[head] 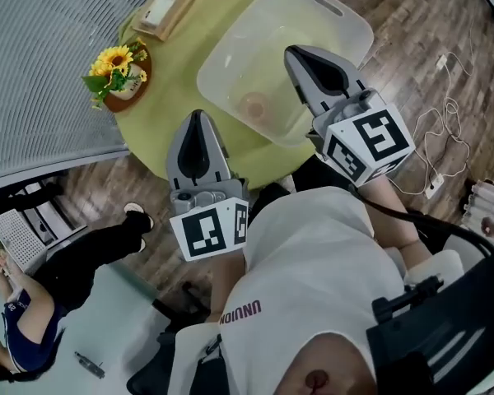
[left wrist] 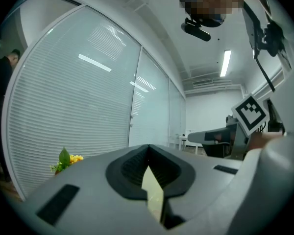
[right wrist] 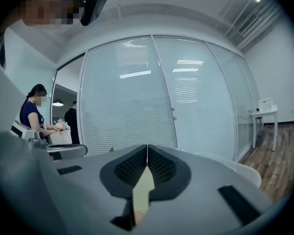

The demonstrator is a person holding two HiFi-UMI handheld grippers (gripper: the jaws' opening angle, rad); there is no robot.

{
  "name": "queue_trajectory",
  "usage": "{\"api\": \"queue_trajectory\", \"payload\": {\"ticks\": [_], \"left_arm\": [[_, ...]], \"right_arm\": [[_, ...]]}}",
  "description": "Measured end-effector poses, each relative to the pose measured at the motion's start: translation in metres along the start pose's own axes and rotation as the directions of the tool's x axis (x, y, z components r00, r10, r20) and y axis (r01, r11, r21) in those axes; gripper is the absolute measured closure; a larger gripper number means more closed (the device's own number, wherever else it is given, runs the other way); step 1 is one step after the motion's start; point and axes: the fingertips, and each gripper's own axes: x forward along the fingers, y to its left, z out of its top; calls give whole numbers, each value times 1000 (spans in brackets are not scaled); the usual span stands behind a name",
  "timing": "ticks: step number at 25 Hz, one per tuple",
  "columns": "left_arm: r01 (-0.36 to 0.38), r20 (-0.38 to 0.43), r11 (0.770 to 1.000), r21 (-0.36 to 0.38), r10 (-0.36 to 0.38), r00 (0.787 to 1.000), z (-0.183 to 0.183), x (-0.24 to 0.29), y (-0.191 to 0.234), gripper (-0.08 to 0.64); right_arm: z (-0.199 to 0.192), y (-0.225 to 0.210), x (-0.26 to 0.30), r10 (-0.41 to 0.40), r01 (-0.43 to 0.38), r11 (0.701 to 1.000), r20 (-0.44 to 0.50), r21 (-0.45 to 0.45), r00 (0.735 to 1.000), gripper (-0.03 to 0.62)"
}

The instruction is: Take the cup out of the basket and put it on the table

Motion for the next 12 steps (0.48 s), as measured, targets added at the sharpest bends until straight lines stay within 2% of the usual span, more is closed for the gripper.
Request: {"api": "queue_trajectory", "payload": {"ticks": [7,12], "left_arm": [[-142,7,990,-5,142,990,4,20,1,549],[-254,22,967,-11,254,967,5,22,1,549]], "right_arm": [[-7,-16,39,136,-138,990,-95,-17,986,572],[-19,-10,61,287,-303,951,-191,-60,939,571]]}}
